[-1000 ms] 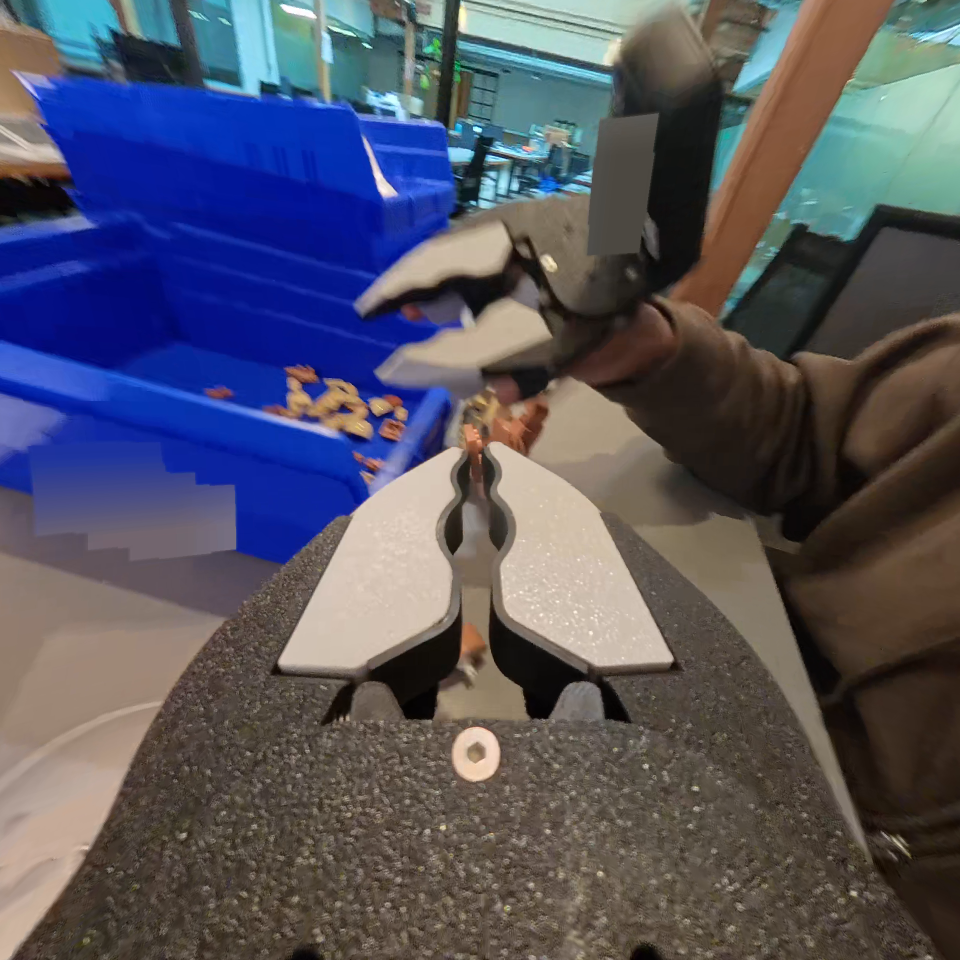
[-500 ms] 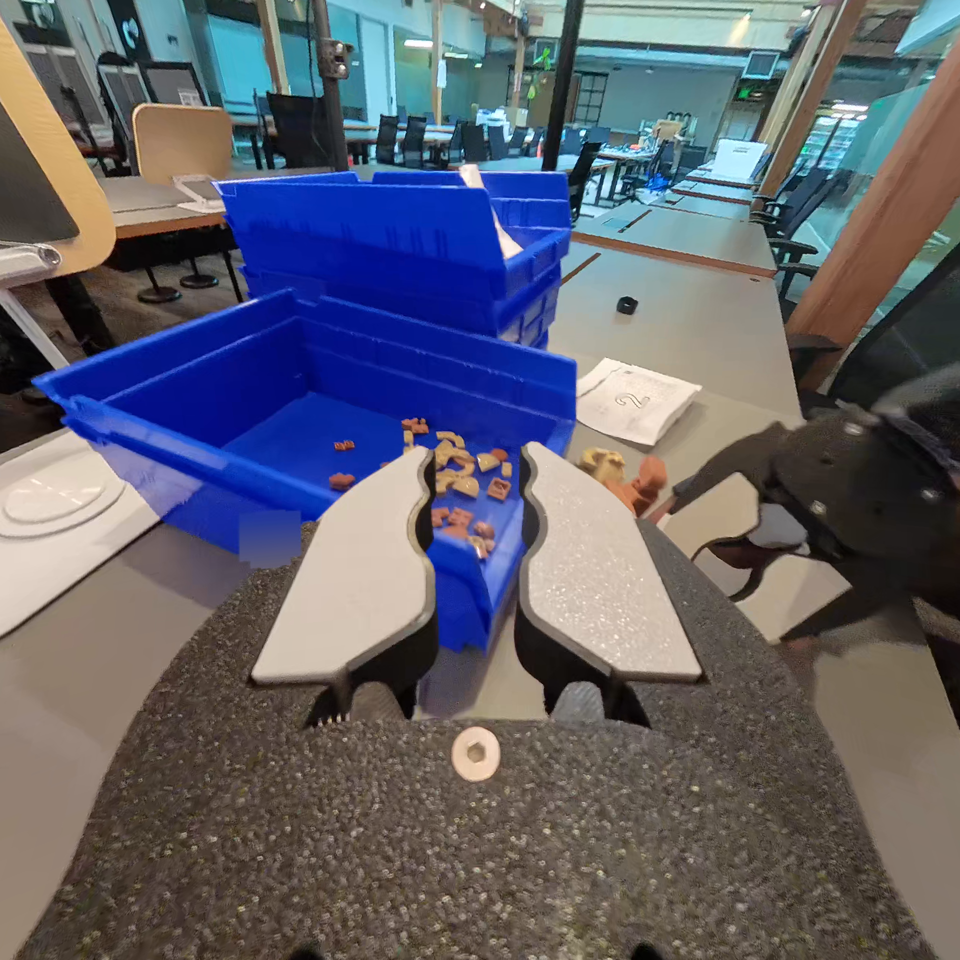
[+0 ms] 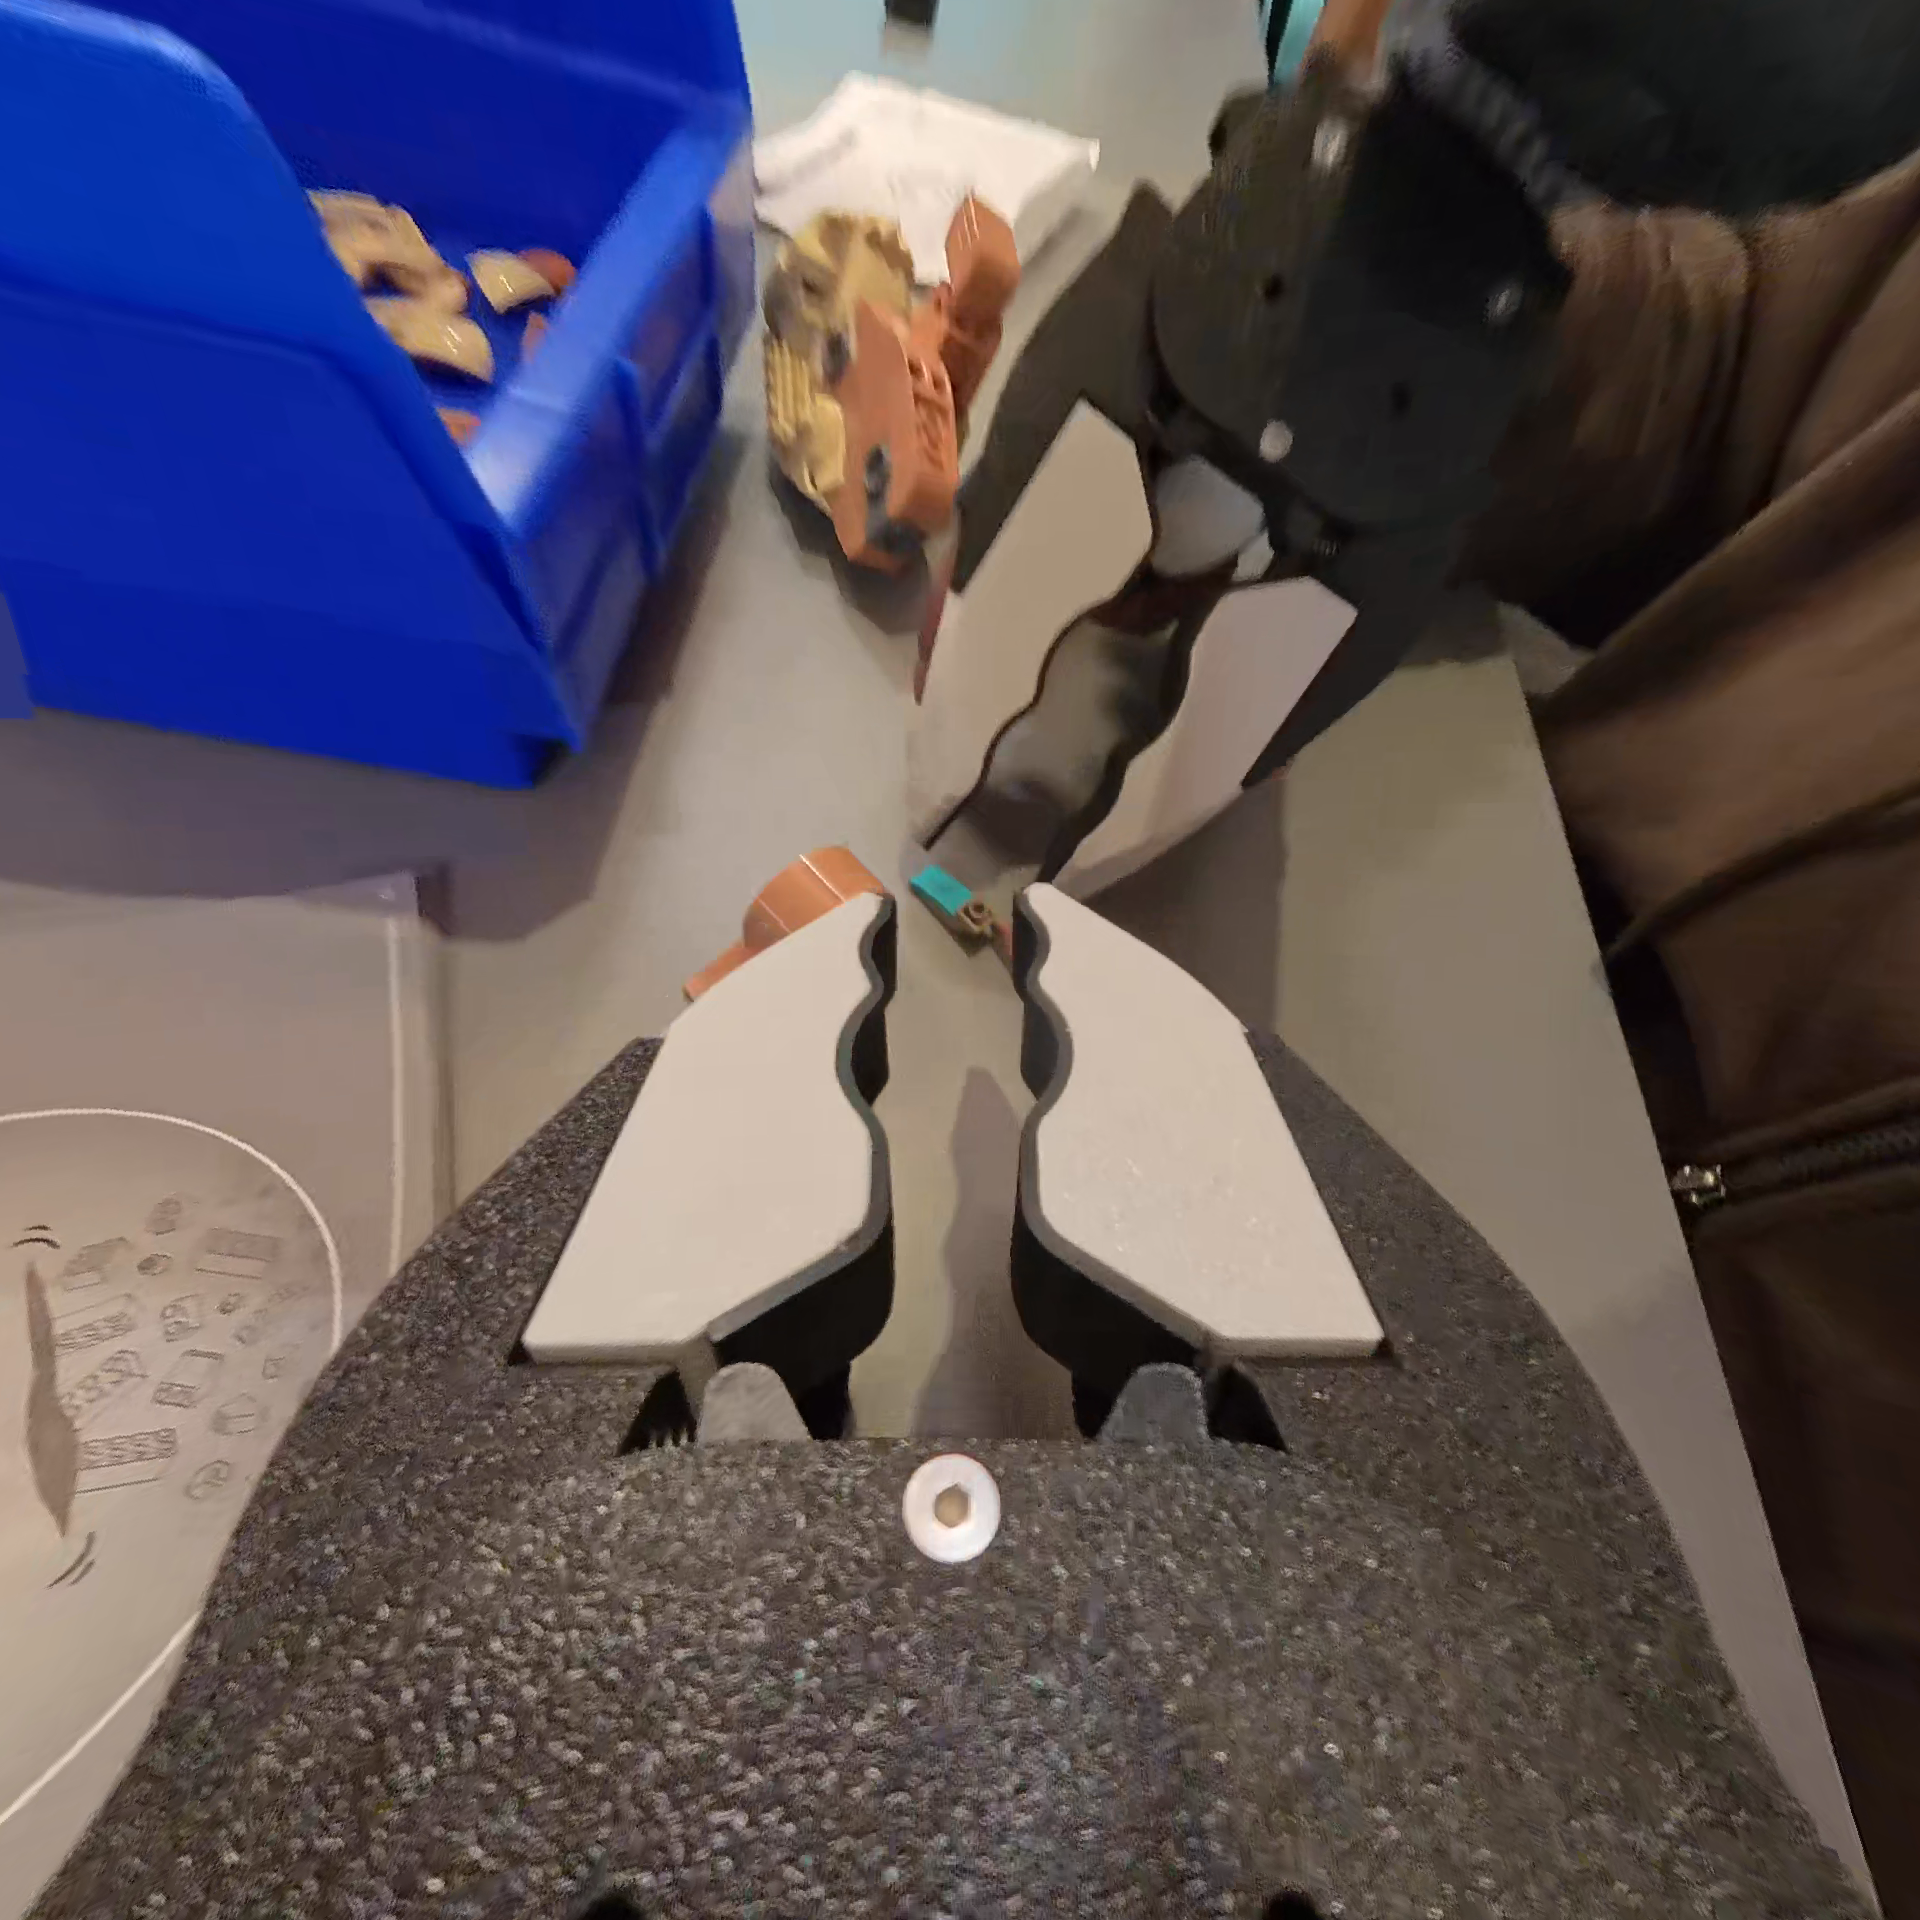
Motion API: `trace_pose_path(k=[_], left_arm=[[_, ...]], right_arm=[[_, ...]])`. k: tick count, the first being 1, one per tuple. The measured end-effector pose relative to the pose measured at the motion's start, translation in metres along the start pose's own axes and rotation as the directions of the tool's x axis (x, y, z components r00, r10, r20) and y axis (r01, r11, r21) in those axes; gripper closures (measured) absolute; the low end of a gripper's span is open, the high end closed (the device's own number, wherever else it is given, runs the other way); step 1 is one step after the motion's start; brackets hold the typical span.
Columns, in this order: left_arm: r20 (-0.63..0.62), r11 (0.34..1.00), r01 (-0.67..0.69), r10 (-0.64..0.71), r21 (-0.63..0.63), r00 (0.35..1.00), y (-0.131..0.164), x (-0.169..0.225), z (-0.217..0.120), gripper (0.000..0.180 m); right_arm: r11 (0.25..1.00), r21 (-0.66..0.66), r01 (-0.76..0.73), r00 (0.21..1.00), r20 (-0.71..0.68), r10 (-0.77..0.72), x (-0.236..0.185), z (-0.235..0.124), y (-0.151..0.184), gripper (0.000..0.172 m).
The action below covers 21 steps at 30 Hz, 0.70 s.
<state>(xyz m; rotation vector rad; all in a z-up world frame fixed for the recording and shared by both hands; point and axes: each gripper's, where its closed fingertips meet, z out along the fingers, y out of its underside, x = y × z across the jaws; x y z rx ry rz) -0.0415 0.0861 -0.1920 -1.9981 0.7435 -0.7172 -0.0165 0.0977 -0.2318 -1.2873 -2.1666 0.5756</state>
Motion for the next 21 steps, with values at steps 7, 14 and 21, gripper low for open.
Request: trace_pose_path(k=[7, 14, 21], left_arm=[[-0.040, 0.985, -0.055, 0.049, -0.162, 0.998, 0.025, 0.017, 0.014, 0.163], [0.046, 0.963, -0.104, 0.119, -0.248, 0.992, 0.033, 0.016, 0.032, 0.164], [0.111, 0.947, -0.150, 0.187, -0.285, 0.976, 0.036, 0.012, 0.039, 0.175]], right_arm=[[0.997, -0.002, 0.072, 0.997, 0.042, -0.072, -0.006, 0.001, -0.005, 0.149], [0.996, 0.031, 0.087, 0.994, 0.056, -0.089, -0.013, -0.003, -0.008, 0.153], [0.998, 0.050, 0.039, 0.996, 0.075, -0.043, -0.015, -0.002, -0.003, 0.153]])
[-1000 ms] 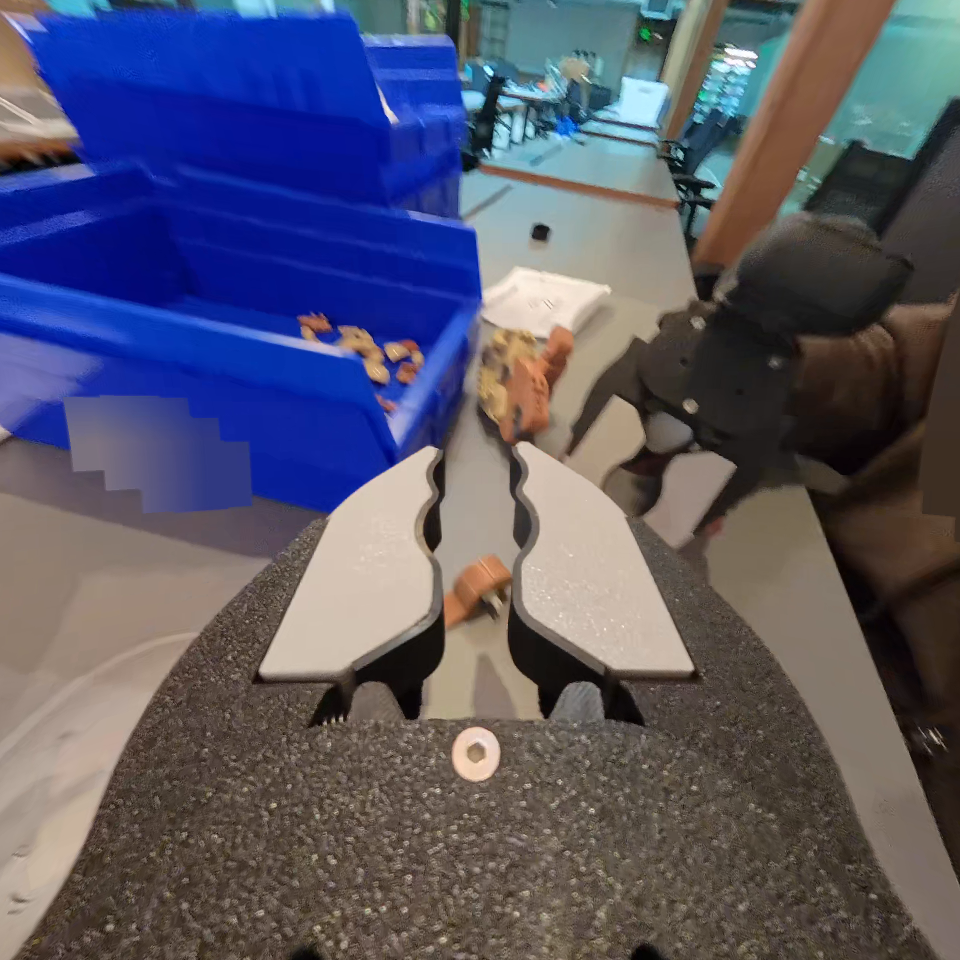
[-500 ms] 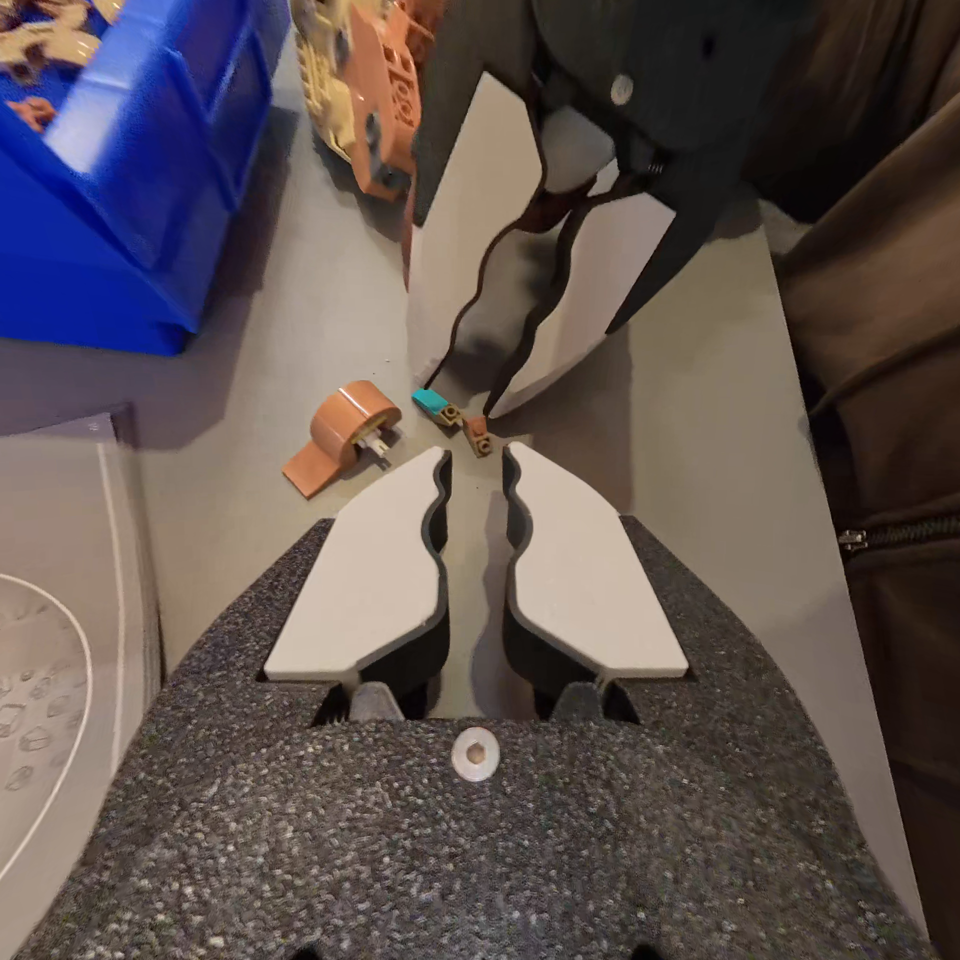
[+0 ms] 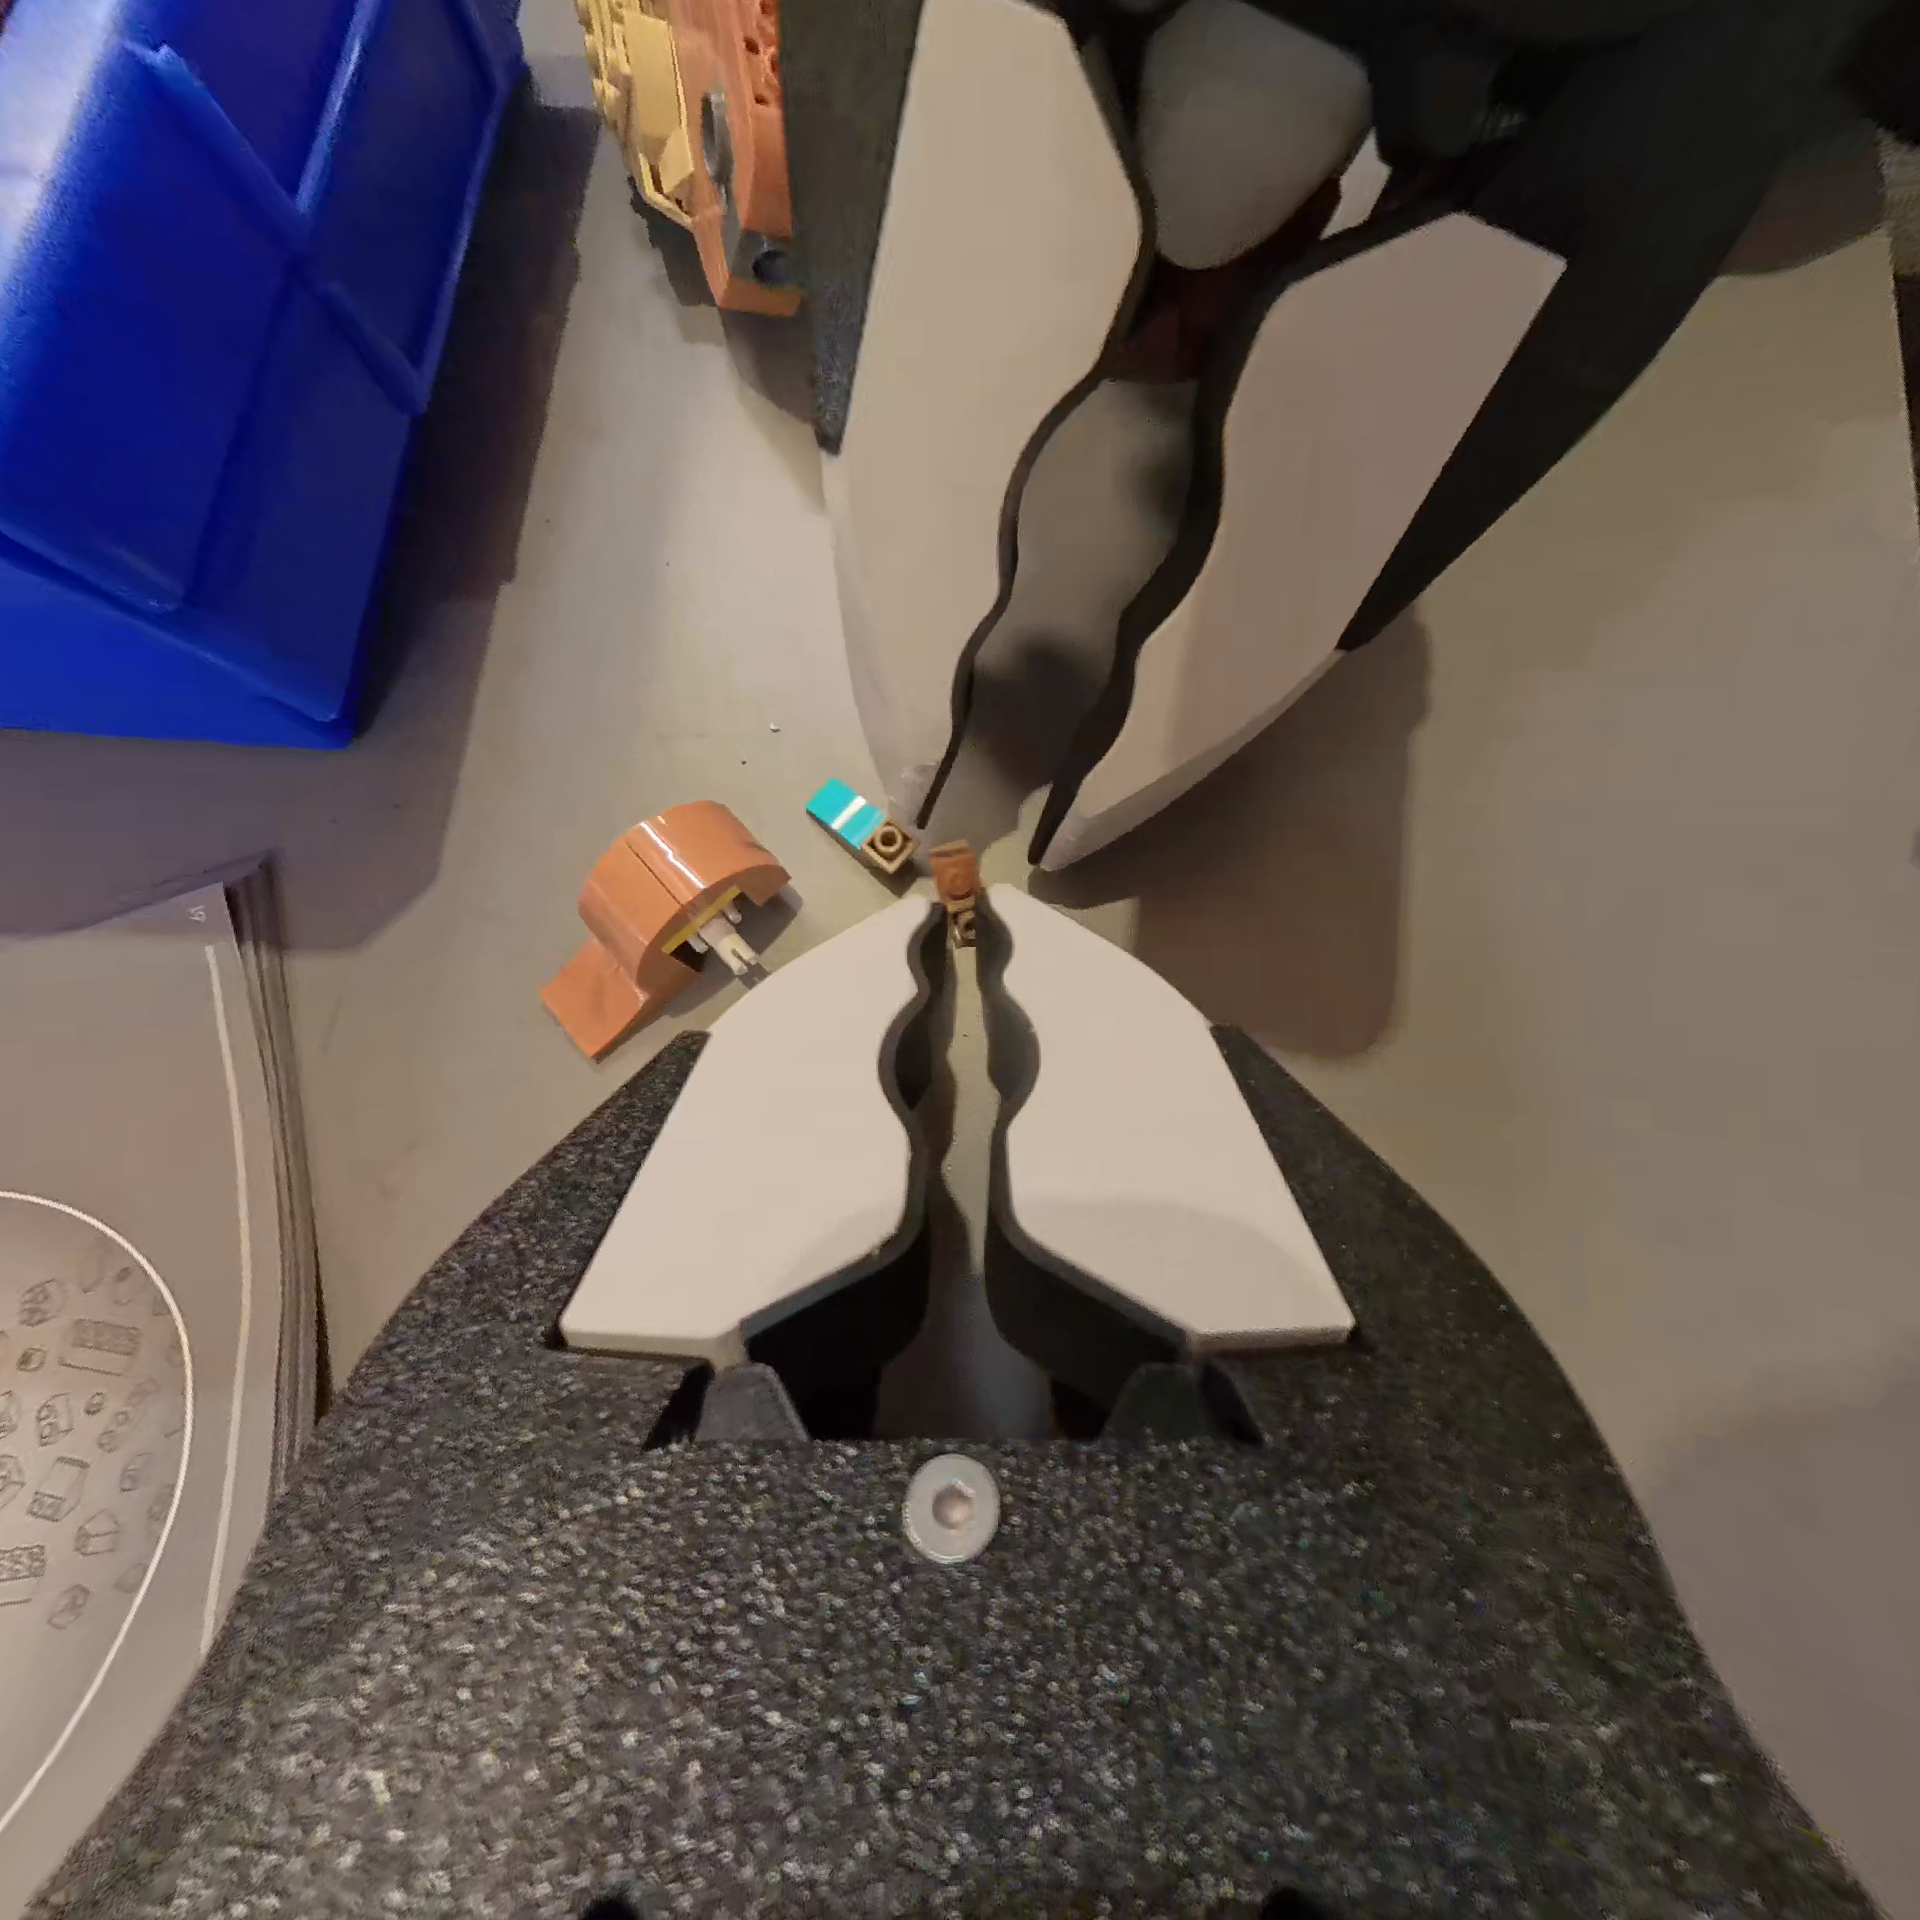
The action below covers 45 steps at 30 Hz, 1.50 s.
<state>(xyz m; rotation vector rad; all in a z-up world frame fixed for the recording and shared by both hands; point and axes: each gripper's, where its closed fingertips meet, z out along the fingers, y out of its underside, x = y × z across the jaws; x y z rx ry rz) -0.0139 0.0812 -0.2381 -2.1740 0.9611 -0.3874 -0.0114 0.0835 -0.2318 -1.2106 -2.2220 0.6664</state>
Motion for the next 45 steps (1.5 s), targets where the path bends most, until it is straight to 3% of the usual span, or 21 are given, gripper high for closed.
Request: trace_pose_path(k=[11, 19, 23, 25, 31, 38, 45], left_arm=[[-0.097, 0.989, 0.097, -0.086, 0.113, 0.992, -0.009, -0.003, -0.013, 0.180], [-0.087, 0.991, 0.083, -0.074, 0.106, 0.993, -0.007, -0.006, -0.014, 0.180], [-0.096, 0.990, 0.082, -0.072, 0.113, 0.993, -0.008, -0.005, -0.015, 0.180], [-0.106, 0.989, 0.084, -0.071, 0.118, 0.992, -0.008, -0.005, -0.016, 0.180], [-0.182, 0.979, 0.128, -0.098, 0.159, 0.978, -0.007, -0.006, -0.028, 0.169], [-0.357, 0.903, 0.259, -0.129, 0.344, 0.925, -0.032, -0.001, -0.051, 0.164], [-0.438, 0.857, 0.297, -0.095, 0.421, 0.894, -0.044, 0.006, -0.059, 0.171]], right_arm=[[0.991, 0.091, -0.101, 0.994, 0.058, 0.096, 0.001, -0.015, -0.003, 0.152], [0.972, -0.025, -0.234, 0.970, 0.063, 0.235, -0.016, -0.001, -0.001, 0.145], [0.976, -0.057, -0.212, 0.977, 0.025, 0.214, -0.016, 0.007, 0.002, 0.163], [0.979, -0.050, -0.198, 0.979, 0.035, 0.199, -0.016, 0.008, 0.001, 0.163], [0.962, 0.108, -0.250, 0.965, 0.107, 0.239, -0.008, 0.000, -0.012, 0.163], [0.856, 0.381, -0.348, 0.933, 0.233, 0.275, 0.003, -0.030, -0.045, 0.163], [0.824, 0.429, -0.370, 0.921, 0.289, 0.263, -0.001, -0.036, -0.052, 0.164]])
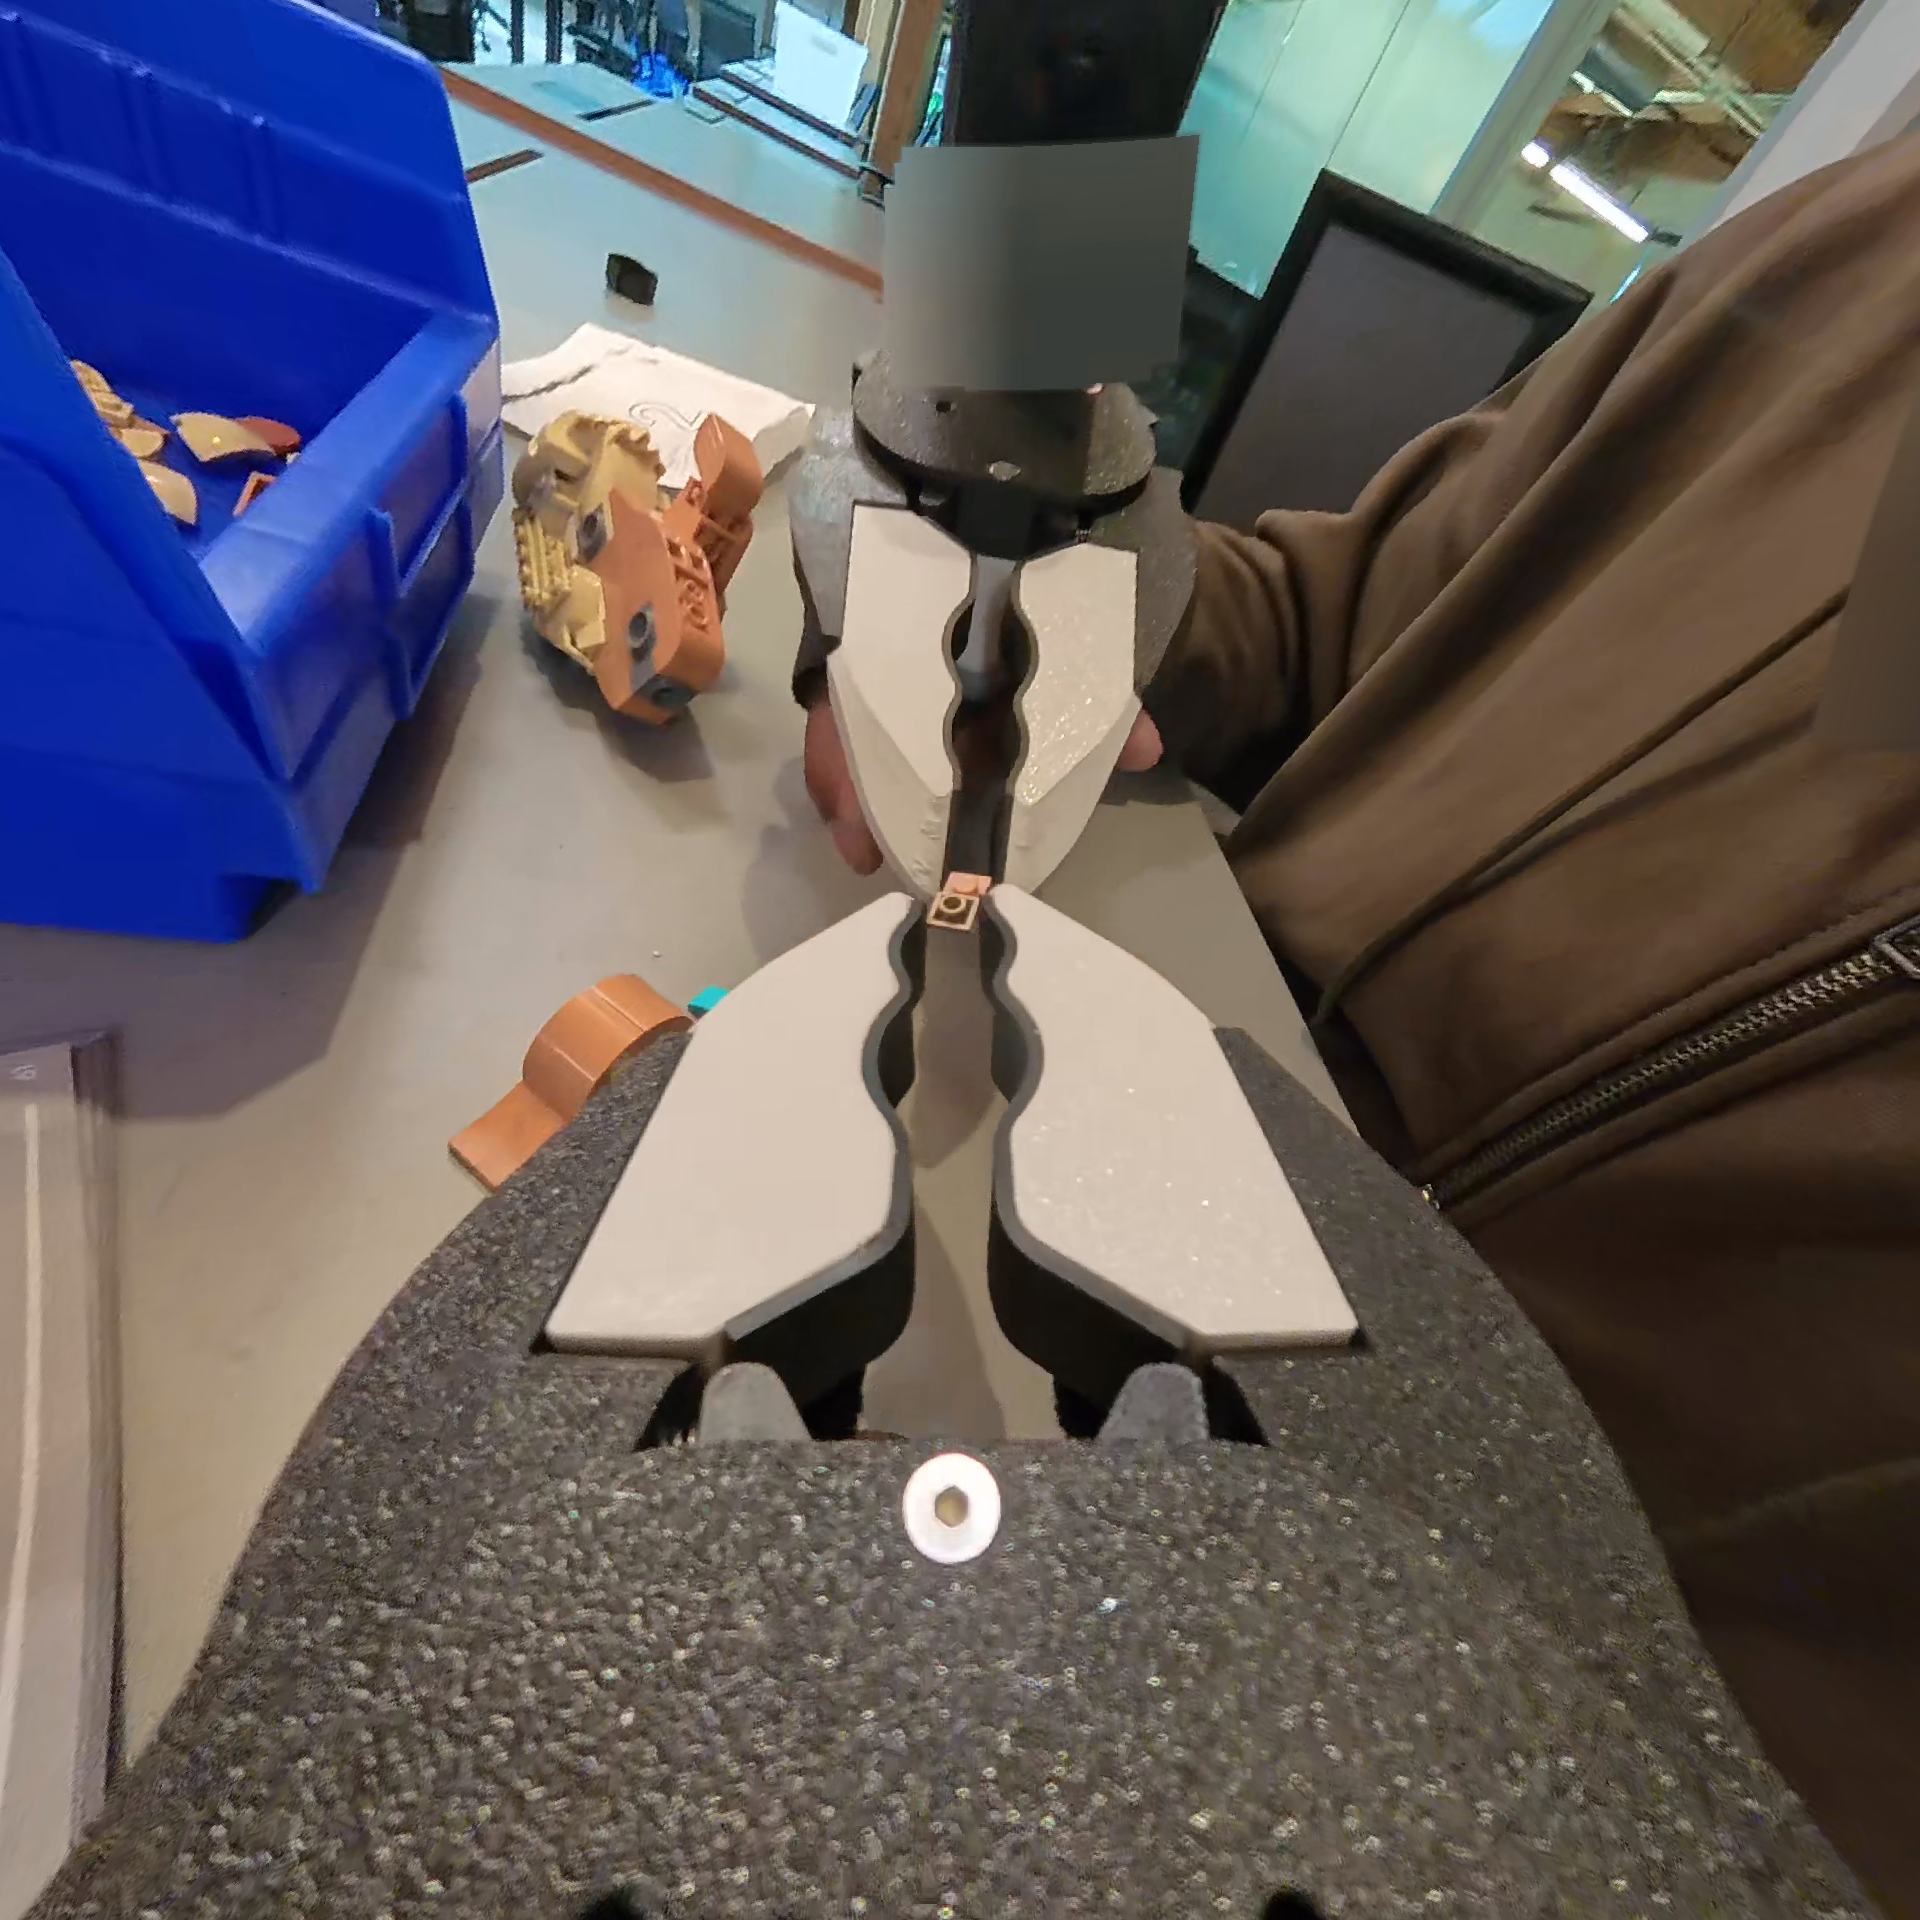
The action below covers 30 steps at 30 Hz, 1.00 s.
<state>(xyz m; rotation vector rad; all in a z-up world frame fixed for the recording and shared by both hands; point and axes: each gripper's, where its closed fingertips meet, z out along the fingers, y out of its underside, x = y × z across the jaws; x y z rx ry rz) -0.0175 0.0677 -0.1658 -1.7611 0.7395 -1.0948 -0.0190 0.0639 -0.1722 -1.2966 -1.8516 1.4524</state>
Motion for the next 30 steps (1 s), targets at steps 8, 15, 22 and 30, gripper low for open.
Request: trace_pose_path(k=[8, 15, 22, 30], left_arm=[[-0.028, 1.000, 0.006, -0.006, 0.001, 1.000, 0.0004, 0.0037, 0.0010, 0.170], [-0.058, 1.000, -0.001, 0.001, 0.000, 0.998, 0.0008, 0.0085, 0.0020, 0.171], [-0.025, 0.998, -0.055, 0.055, 0.009, 0.998, -0.0021, 0.0069, 0.0017, 0.173], [0.056, 0.973, -0.207, 0.213, -0.100, 0.975, 0.0068, 0.0057, 0.0082, 0.173]], right_arm=[[1.000, 0.022, 0.002, 0.999, 0.034, -0.003, -0.0036, -0.0021, -0.0021, 0.164], [0.999, 0.032, 0.004, 0.998, 0.059, -0.006, -0.0072, -0.0029, -0.0032, 0.164], [1.000, 0.027, 0.013, 0.999, 0.042, -0.014, -0.0055, -0.0035, -0.0035, 0.163], [0.997, -0.046, 0.062, 0.998, 0.006, -0.062, -0.0049, 0.0014, 0.0059, 0.163]])
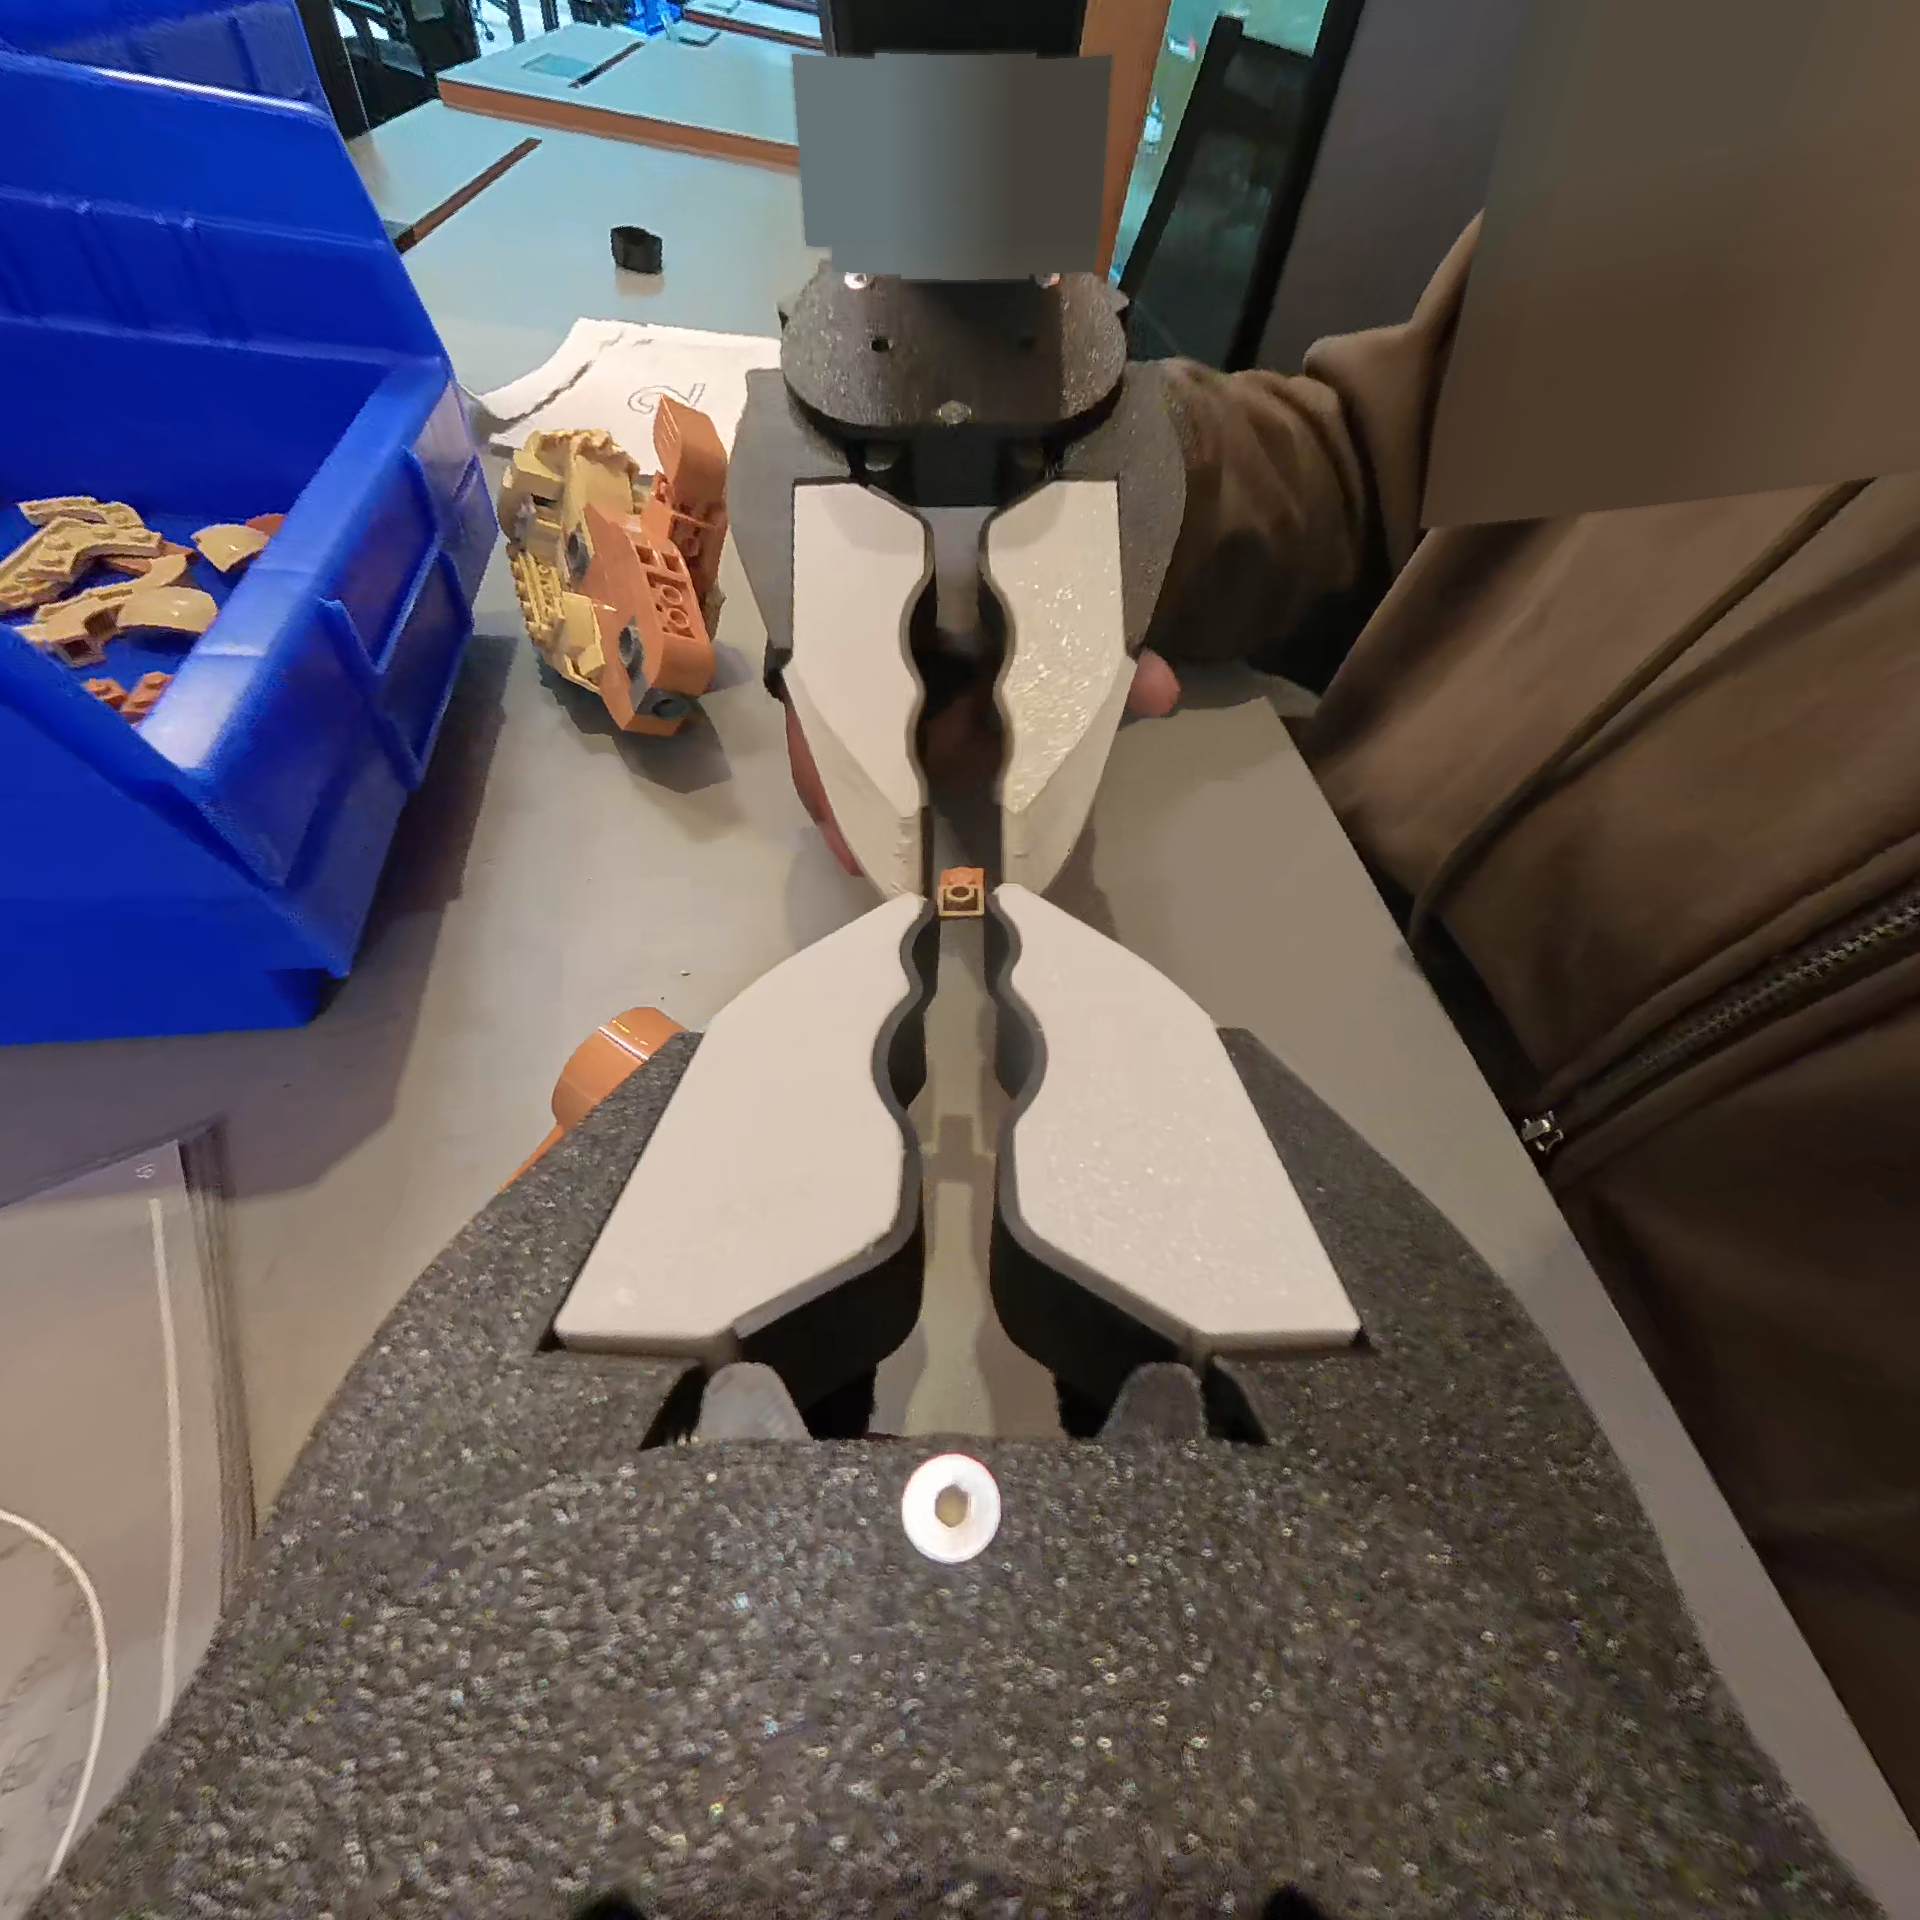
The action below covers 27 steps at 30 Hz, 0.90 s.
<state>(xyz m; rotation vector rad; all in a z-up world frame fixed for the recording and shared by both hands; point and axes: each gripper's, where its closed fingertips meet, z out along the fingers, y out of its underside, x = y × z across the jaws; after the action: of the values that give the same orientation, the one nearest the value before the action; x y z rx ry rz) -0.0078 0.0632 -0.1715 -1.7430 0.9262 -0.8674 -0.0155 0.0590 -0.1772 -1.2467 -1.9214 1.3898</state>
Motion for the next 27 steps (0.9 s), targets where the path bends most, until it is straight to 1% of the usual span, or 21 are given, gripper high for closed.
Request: trace_pose_path(k=[3, 6, 9, 12, 17, 21, 24, 27], left_arm=[[0.013, 1.000, -0.025, 0.026, -0.015, 1.000, 0.0016, -0.0008, 0.0001, 0.173], [0.022, 0.996, -0.082, 0.083, -0.025, 0.996, 0.0025, 0.0001, 0.0001, 0.173], [0.036, 0.985, -0.171, 0.172, -0.037, 0.984, 0.0031, 0.0023, 0.0010, 0.172], [0.065, 0.972, -0.228, 0.231, -0.052, 0.971, 0.0028, 0.0014, 0.0012, 0.172], [0.106, 0.936, -0.339, 0.348, -0.092, 0.931, 0.0033, 0.0010, 0.0007, 0.172], [0.137, 0.886, -0.439, 0.458, -0.146, 0.878, 0.0066, -0.0003, 0.0007, 0.172], [0.135, 0.891, -0.426, 0.447, -0.156, 0.884, 0.0079, -0.0009, 0.0003, 0.172], [0.120, 0.932, -0.337, 0.353, -0.136, 0.928, 0.0092, -0.0025, 0.0004, 0.173]], right_arm=[[1.000, -0.012, 0.019, 1.000, -0.017, -0.019, 0.0011, 0.0013, 0.0017, 0.164], [1.000, -0.001, -0.003, 1.000, 0.007, 0.003, 0.0000, 0.0015, 0.0020, 0.164], [0.998, 0.009, -0.060, 0.997, 0.057, 0.060, -0.0029, 0.0009, 0.0027, 0.164], [0.989, 0.022, -0.143, 0.985, 0.099, 0.141, -0.0028, 0.0002, 0.0022, 0.163], [0.978, 0.032, -0.208, 0.970, 0.132, 0.202, -0.0031, 0.0001, 0.0014, 0.163], [0.970, 0.022, -0.244, 0.961, 0.138, 0.238, -0.0020, 0.0012, 0.0032, 0.163], [0.974, 0.026, -0.224, 0.968, 0.119, 0.220, -0.0007, 0.0017, 0.0034, 0.163], [0.988, 0.036, -0.148, 0.987, 0.069, 0.145, 0.0015, 0.0018, 0.0033, 0.163]])
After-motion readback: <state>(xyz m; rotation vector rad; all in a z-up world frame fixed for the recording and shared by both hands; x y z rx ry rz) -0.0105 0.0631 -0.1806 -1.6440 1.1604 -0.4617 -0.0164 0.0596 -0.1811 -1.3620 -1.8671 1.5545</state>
